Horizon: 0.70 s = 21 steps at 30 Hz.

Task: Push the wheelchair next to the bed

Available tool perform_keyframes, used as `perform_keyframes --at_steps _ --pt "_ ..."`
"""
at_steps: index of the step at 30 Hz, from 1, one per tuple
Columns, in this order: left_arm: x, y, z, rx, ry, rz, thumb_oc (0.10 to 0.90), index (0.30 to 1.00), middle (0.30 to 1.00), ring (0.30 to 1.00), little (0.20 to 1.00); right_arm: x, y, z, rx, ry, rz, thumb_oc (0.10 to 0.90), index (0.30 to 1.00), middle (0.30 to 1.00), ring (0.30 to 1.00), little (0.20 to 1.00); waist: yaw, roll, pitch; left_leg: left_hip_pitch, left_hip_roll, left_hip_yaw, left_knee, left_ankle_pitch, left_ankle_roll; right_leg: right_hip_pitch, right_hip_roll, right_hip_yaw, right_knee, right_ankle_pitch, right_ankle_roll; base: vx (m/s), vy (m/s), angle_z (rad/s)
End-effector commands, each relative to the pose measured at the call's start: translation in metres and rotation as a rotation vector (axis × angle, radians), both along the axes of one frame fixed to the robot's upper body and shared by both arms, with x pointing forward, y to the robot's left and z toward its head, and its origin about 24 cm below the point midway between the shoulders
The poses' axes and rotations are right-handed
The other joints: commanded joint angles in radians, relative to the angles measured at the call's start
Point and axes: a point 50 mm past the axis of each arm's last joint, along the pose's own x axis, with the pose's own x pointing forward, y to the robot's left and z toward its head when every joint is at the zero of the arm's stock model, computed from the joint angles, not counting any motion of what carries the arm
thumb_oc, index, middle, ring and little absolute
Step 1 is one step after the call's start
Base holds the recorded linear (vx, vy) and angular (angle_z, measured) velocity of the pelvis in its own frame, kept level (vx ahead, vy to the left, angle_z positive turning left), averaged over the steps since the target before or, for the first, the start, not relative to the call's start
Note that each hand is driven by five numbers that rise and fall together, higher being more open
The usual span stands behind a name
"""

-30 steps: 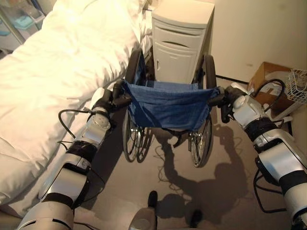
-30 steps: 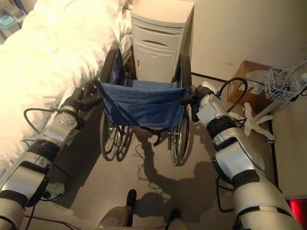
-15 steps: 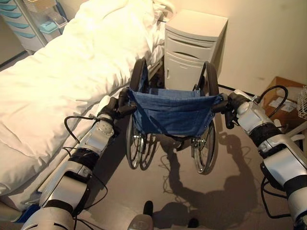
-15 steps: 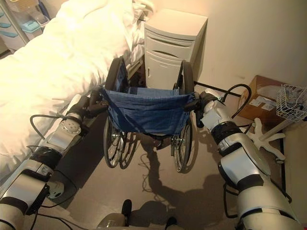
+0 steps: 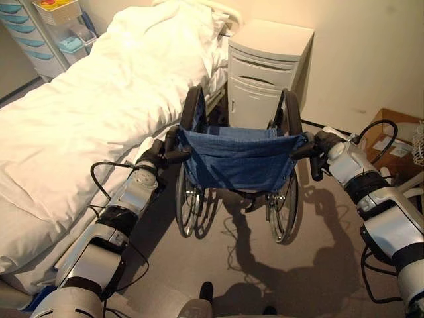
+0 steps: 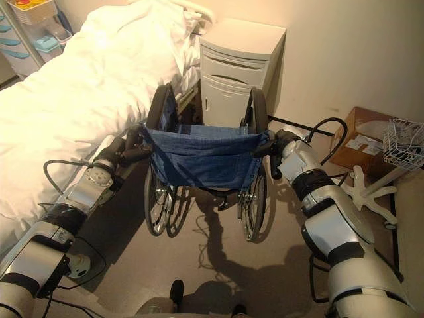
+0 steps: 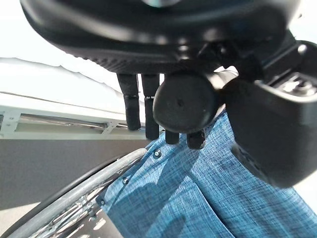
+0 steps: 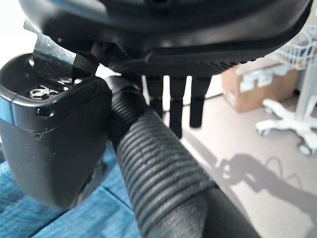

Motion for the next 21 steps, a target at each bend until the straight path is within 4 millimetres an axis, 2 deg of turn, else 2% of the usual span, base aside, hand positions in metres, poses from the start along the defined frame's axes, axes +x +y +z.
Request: perform_keyframes --at_steps 1,5,9,12,15,18,21 --pt "-0.007 0.024 -0.022 0.030 0.185 0.088 0.800 0.900 0.900 0.900 0.900 0.000 0.053 -0.008 0.206 0.046 0.258 0.800 0.900 0.900 0.900 0.900 0.003 -0.033 0.080 0.059 -0.064 0.006 -0.006 -0.071 0.027 -0.058 -0.030 0.037 0.038 0.101 0.018 0.00 0.000 0.00" --pt "-0.014 0.025 -0.028 -0.087 0.267 0.066 0.800 0.900 0.900 0.900 0.900 -0.001 0.046 0.004 0.282 0.081 0.222 0.800 0.900 0.900 0.900 0.900 -0.002 -0.032 0.074 0.068 -0.069 0.007 -0.010 -0.072 0.026 -0.046 -0.027 0.042 0.030 0.100 0.015 0.02 0.032 -0.02" --pt "-0.018 0.032 -0.023 -0.238 0.382 0.022 0.800 0.900 0.900 0.900 0.900 -0.001 0.033 0.022 0.336 0.111 0.177 0.800 0.900 0.900 0.900 0.900 -0.009 -0.027 0.064 0.076 -0.071 0.010 -0.014 -0.074 0.023 -0.036 -0.024 0.050 0.025 0.094 0.011 0.03 0.049 -0.02" --pt "-0.015 0.037 -0.004 -0.343 0.387 0.002 0.800 0.900 0.900 0.900 0.900 -0.003 0.031 0.024 0.465 0.157 0.115 0.800 0.900 0.900 0.900 0.900 -0.013 -0.018 0.055 0.085 -0.074 0.010 -0.020 -0.075 0.022 -0.026 -0.020 0.052 0.019 0.094 0.009 0.04 0.047 -0.04" --pt "-0.008 0.041 0.018 -0.499 0.343 0.006 0.800 0.900 0.900 0.900 0.900 -0.002 0.035 0.026 0.604 0.119 0.068 0.800 0.900 0.900 0.900 0.900 -0.020 -0.011 0.039 0.093 -0.078 0.018 -0.025 -0.079 0.021 -0.012 -0.016 0.053 0.009 0.090 0.006 0.05 0.044 0.00" --pt "-0.006 0.044 0.027 -0.615 0.282 0.020 0.800 0.900 0.900 0.900 0.900 0.000 0.031 0.033 0.635 0.062 0.052 0.800 0.900 0.900 0.900 0.900 -0.022 -0.010 0.026 0.094 -0.082 0.020 -0.027 -0.082 0.022 -0.006 -0.014 0.054 0.002 0.087 0.005 0.02 0.017 0.00" --pt "-0.007 0.054 0.036 -0.757 0.200 0.037 0.800 0.900 0.900 0.900 0.900 0.000 0.020 0.045 0.679 0.010 0.046 0.800 0.900 0.900 0.900 0.900 -0.025 -0.011 0.011 0.097 -0.084 0.026 -0.027 -0.086 0.022 -0.001 -0.012 0.053 -0.002 0.083 0.005 0.04 0.026 -0.01"
